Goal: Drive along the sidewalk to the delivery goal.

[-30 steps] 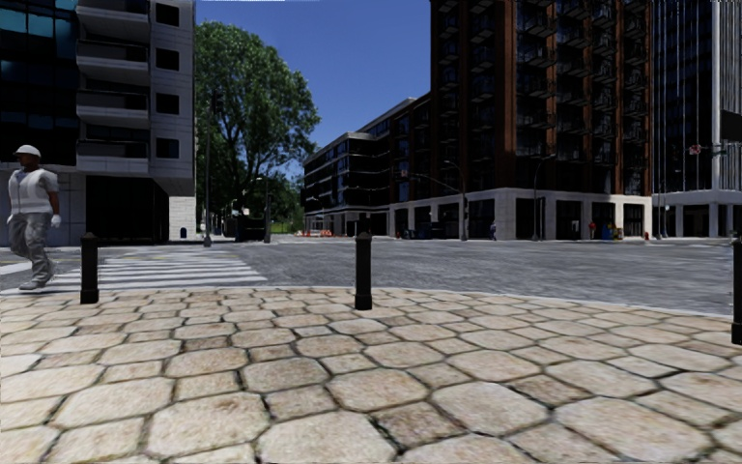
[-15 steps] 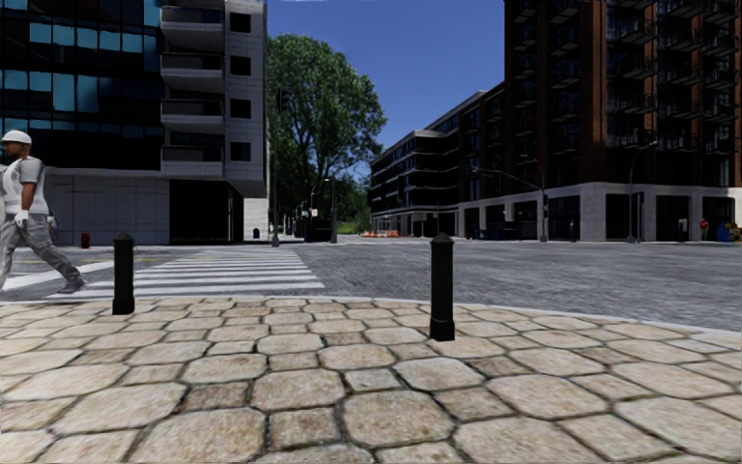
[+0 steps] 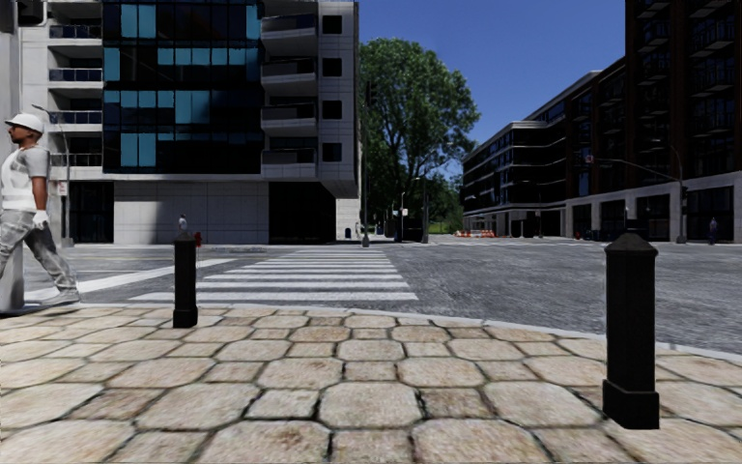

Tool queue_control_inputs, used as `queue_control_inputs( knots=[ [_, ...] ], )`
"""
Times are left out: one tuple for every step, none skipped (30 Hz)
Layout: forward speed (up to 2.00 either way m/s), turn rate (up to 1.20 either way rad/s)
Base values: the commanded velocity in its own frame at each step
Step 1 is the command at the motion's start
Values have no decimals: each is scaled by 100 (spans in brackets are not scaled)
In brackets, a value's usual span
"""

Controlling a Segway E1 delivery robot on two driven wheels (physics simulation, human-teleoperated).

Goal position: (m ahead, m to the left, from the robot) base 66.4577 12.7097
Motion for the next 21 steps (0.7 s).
queue_control_inputs(
  knots=[
    [199, 30],
    [199, 27],
    [199, 27],
    [199, 0],
    [199, 0],
    [199, 0],
    [199, 0],
    [199, 0],
    [199, 0],
    [199, 0],
    [199, 0],
    [199, 0],
    [199, 0],
    [199, 0],
    [199, 0],
    [199, 0],
    [199, 0],
    [199, 0],
    [199, 0],
    [199, 0],
    [199, 0]
  ],
)
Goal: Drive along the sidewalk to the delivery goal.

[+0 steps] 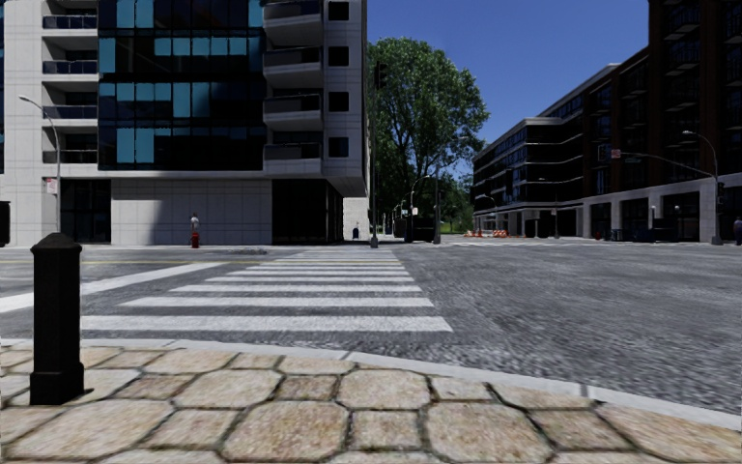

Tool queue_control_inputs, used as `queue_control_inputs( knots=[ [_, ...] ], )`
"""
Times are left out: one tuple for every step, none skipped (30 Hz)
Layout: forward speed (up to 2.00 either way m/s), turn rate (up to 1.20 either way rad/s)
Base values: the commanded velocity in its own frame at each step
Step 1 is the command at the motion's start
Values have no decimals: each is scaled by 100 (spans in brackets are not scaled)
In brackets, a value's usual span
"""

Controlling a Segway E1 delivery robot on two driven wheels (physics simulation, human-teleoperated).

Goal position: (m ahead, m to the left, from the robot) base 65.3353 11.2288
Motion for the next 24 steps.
queue_control_inputs(
  knots=[
    [199, 0],
    [199, 0],
    [199, 0],
    [199, 0],
    [199, 0],
    [199, 0],
    [199, 0],
    [199, 0],
    [199, 0],
    [199, 0],
    [199, 0],
    [199, 0],
    [199, 0],
    [199, 0],
    [199, 0],
    [199, 0],
    [199, 0],
    [199, 0],
    [199, 0],
    [199, 0],
    [199, 0],
    [199, 0],
    [199, 0],
    [199, 0]
  ],
)
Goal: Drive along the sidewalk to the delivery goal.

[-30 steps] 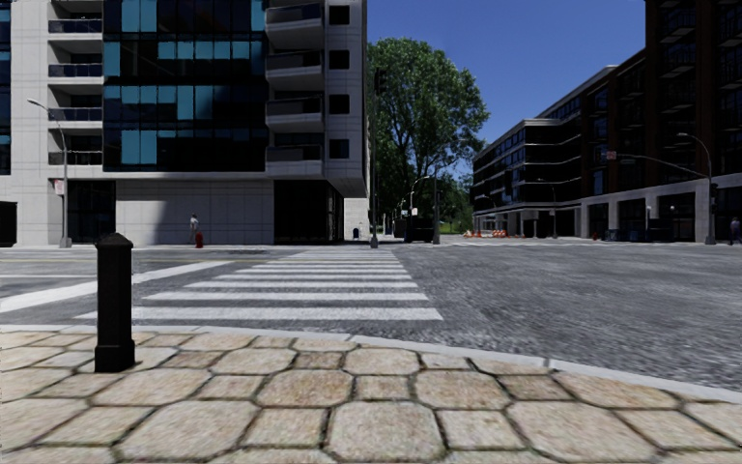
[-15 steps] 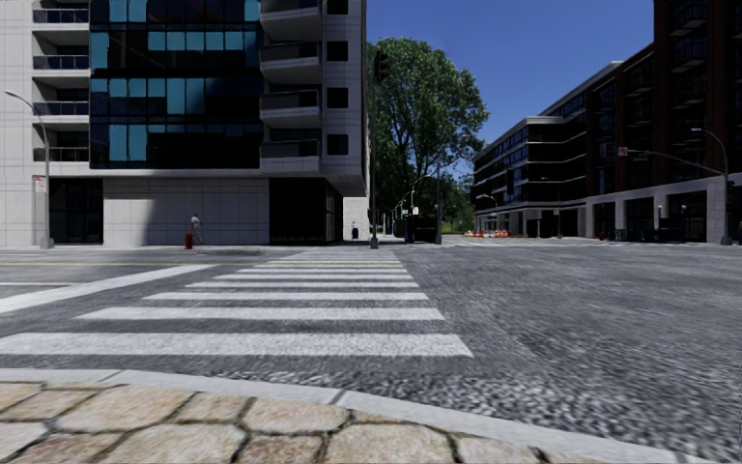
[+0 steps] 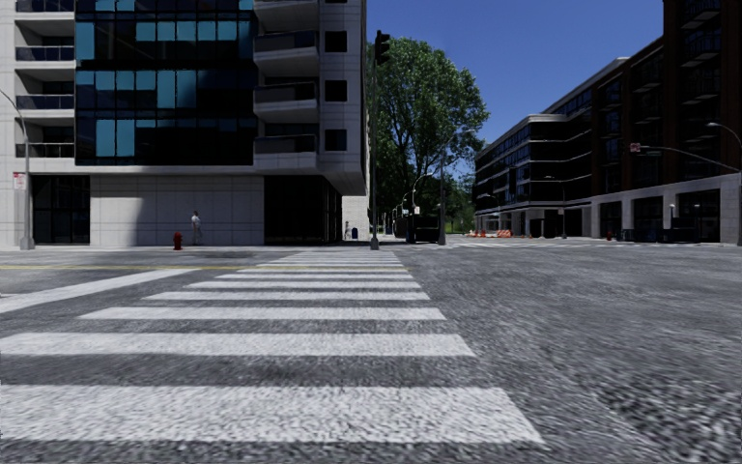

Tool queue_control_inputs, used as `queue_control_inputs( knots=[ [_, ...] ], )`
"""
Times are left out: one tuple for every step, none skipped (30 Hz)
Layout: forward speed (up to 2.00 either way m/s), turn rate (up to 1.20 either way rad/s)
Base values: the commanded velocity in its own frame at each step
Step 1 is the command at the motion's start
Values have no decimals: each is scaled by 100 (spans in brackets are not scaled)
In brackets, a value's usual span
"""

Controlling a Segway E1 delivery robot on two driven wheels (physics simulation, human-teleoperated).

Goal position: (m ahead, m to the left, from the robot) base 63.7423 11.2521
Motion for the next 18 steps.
queue_control_inputs(
  knots=[
    [199, 0],
    [199, 0],
    [199, 0],
    [199, 0],
    [199, 0],
    [199, 0],
    [199, 0],
    [199, 0],
    [199, 0],
    [199, 0],
    [199, 0],
    [199, 0],
    [199, 0],
    [199, 0],
    [199, 0],
    [199, 0],
    [199, 0],
    [199, 0]
  ],
)
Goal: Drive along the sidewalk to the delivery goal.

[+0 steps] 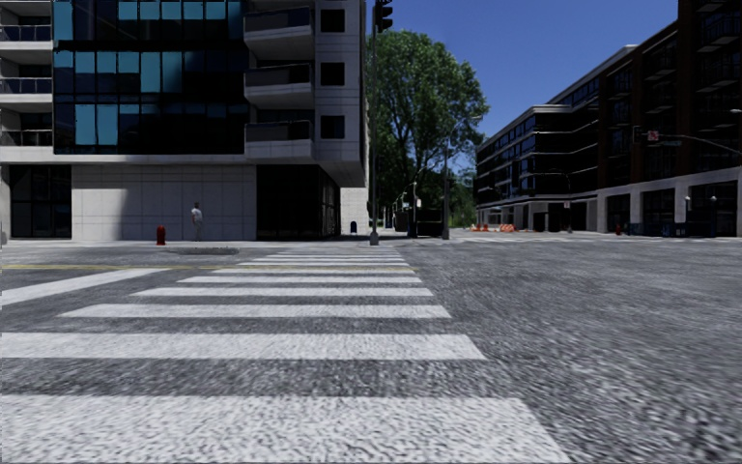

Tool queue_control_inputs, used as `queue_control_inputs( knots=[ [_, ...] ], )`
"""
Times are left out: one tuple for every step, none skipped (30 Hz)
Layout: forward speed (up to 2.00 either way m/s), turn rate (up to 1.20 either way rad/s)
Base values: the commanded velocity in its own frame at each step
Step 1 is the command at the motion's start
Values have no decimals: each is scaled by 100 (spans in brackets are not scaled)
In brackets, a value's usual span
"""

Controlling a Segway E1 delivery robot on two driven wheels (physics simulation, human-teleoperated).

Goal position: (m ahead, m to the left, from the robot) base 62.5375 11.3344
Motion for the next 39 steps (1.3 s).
queue_control_inputs(
  knots=[
    [199, 0],
    [199, 0],
    [199, 0],
    [199, 0],
    [199, 0],
    [199, 0],
    [199, 0],
    [199, 0],
    [199, 0],
    [199, 0],
    [199, 0],
    [199, 0],
    [199, 0],
    [199, 0],
    [199, 0],
    [199, 0],
    [199, 0],
    [199, 0],
    [199, 0],
    [199, 0],
    [199, 0],
    [199, 0],
    [199, 0],
    [199, 0],
    [199, 0],
    [199, 0],
    [199, 0],
    [199, 0],
    [199, 0],
    [199, 0],
    [199, 0],
    [199, 0],
    [199, 0],
    [199, 0],
    [199, 0],
    [199, 0],
    [199, 0],
    [199, 0],
    [199, 0]
  ],
)
